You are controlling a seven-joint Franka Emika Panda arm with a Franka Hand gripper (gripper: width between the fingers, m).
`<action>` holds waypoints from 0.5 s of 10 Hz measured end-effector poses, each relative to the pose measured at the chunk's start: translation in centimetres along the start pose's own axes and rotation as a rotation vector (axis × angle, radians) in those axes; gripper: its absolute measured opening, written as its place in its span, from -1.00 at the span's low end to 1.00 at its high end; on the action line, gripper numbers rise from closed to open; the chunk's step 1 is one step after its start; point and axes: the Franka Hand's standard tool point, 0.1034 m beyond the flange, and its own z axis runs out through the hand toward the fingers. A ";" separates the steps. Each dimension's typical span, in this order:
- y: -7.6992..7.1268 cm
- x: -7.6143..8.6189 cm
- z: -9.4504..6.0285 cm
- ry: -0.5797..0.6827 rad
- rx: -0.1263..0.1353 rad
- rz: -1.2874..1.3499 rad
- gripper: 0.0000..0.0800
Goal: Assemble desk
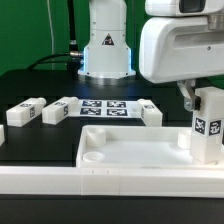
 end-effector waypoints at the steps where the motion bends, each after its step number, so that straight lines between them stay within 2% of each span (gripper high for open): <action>1: 0.0 0.0 0.0 0.000 -0.001 0.000 -0.28; 4: 0.1 0.0 0.0 0.000 0.001 0.038 -0.28; 5: 0.1 0.0 0.0 0.007 0.005 0.133 -0.28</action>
Offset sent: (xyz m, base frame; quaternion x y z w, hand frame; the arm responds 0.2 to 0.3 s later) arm 0.0000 0.0000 0.0000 0.0000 0.0000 0.0000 1.0000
